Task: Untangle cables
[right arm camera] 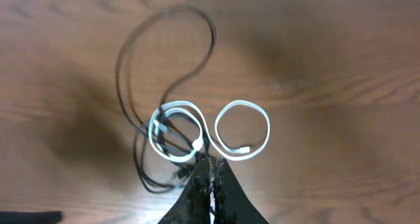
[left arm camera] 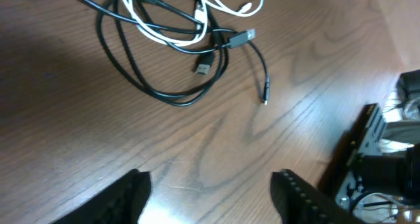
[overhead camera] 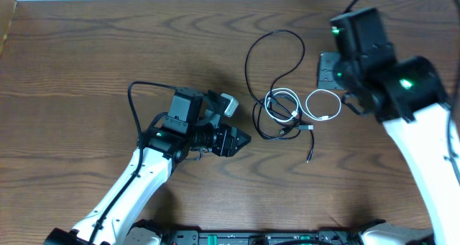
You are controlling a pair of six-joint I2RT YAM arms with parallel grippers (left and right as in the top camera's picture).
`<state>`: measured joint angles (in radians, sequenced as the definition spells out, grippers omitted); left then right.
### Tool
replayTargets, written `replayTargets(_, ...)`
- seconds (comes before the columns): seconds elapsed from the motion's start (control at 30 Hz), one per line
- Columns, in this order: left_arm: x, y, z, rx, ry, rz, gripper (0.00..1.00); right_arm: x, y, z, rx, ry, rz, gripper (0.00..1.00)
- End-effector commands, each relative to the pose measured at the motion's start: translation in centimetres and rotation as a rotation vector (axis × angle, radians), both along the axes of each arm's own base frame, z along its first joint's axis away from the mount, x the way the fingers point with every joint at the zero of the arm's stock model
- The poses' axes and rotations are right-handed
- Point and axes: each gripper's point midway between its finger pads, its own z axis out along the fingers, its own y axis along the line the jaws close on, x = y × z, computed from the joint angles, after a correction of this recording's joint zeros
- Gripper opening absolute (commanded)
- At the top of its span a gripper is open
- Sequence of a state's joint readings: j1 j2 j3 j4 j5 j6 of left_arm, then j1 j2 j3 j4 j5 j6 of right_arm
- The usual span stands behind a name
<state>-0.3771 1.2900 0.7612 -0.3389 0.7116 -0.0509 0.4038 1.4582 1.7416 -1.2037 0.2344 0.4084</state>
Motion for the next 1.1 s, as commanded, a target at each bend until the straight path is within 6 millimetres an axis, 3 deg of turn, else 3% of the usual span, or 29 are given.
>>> replayTargets(0.0,-0.7,-0.6,0.4,-0.041,0.016,-0.038,0.70,-0.9,-1.2,3.6,0.018,-0.104,-0.034,0.01)
replayTargets(0.1,-0.7,-0.7,0.5,-0.045,0.014,-0.041,0.72,-1.5,-1.6,5.0,0.030,-0.148,-0.038,0.01)
replayTargets(0.2,-0.6,-0.7,0.5,-0.046,0.010,-0.041,0.72,-1.9,-1.8,4.8,0.023,-0.135,-0.040,0.01)
replayTargets(0.37,-0.4,-0.8,0.8,-0.056,-0.006,-0.043,0.72,-2.1,-2.4,2.0,-0.014,-0.022,-0.100,0.01)
replayTargets(0.53,-0.4,-0.8,0.7,-0.055,-0.003,-0.042,0.72,-1.2,-2.8,-1.2,-0.064,0.082,-0.186,0.01)
replayTargets(0.6,-0.6,-0.7,0.6,-0.050,0.008,-0.042,0.72,-0.5,-2.5,-2.9,-0.079,0.130,-0.197,0.17)
replayTargets(0.7,-0.9,-0.6,0.3,-0.043,0.026,-0.042,0.72,0.8,-1.2,-6.0,-0.089,0.222,-0.168,0.56)
replayTargets(0.8,-1.0,-0.6,0.3,-0.040,0.031,-0.042,0.72,1.9,0.6,-8.7,-0.103,0.296,-0.052,0.81)
replayTargets(0.9,-1.1,-0.5,0.2,-0.039,0.035,-0.042,0.72,2.9,2.5,-11.5,-0.095,0.364,0.059,0.84)
replayTargets(1.07,-1.2,-0.5,0.2,-0.037,0.039,-0.042,0.72,3.8,3.1,-15.8,-0.124,0.464,0.068,0.81)
